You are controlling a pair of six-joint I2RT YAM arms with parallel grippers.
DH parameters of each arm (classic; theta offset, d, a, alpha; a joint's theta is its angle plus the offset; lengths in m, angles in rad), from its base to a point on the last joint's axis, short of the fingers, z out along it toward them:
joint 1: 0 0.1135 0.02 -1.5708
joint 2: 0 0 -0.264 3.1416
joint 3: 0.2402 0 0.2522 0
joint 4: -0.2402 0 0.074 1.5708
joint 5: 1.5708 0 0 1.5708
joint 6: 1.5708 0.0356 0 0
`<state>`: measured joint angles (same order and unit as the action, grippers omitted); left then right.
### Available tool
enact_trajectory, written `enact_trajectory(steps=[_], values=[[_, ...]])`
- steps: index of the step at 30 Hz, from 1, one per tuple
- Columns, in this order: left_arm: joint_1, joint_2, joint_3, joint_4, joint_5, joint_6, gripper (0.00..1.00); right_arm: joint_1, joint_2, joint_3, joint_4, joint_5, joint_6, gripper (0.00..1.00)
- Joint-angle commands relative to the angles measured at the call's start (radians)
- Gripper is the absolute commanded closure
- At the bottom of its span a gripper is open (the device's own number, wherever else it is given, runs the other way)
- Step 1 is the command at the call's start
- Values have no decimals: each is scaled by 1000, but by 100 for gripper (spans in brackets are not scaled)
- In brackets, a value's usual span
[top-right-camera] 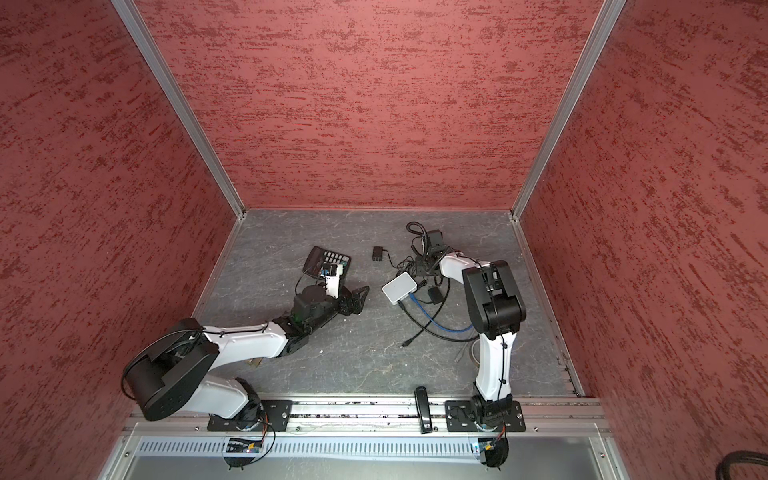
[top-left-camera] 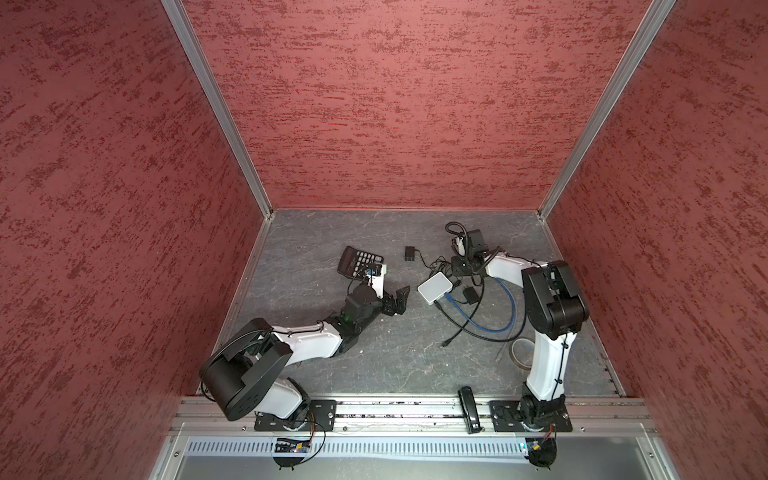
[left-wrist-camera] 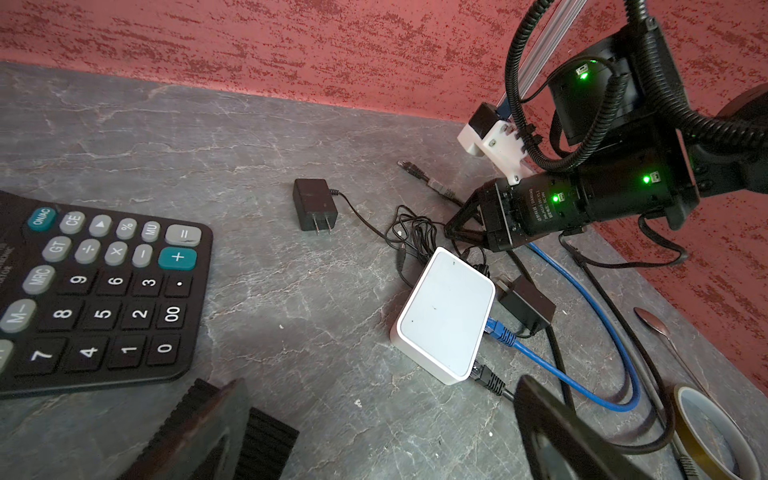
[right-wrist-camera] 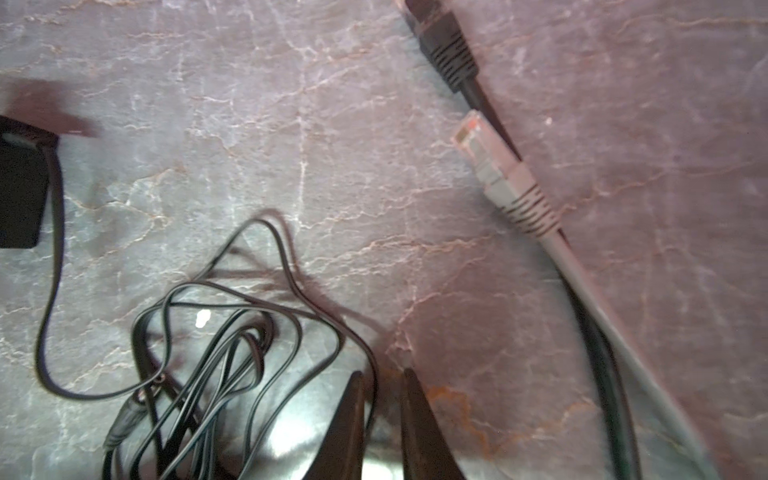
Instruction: Insert the plug into the switch port
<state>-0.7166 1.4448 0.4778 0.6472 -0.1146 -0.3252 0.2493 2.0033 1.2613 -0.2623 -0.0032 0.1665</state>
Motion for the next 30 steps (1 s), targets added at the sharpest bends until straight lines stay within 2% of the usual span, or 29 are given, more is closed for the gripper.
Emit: enact_trajectory(steps=[1, 6, 9, 12, 15, 22, 30], values=[[7, -14, -10, 15, 3, -6, 0, -4, 26, 36, -42, 34, 21, 83], [12, -16, -19, 29, 7, -11, 0, -4, 44, 47, -50, 22, 28, 85], [16, -16, -22, 27, 10, -12, 0, -1, 58, 53, -54, 8, 33, 90], [19, -19, -25, 27, 11, -12, 0, -2, 69, 52, -39, -18, 43, 99], [21, -24, -28, 26, 15, -15, 0, -1, 61, 44, -5, -49, 54, 100], [25, -41, -30, 3, 18, -5, 0, -2, -121, -26, 188, -45, 75, 100], [32, -38, -27, -5, 16, -3, 0, -2, -295, -28, 255, -72, 37, 100]])
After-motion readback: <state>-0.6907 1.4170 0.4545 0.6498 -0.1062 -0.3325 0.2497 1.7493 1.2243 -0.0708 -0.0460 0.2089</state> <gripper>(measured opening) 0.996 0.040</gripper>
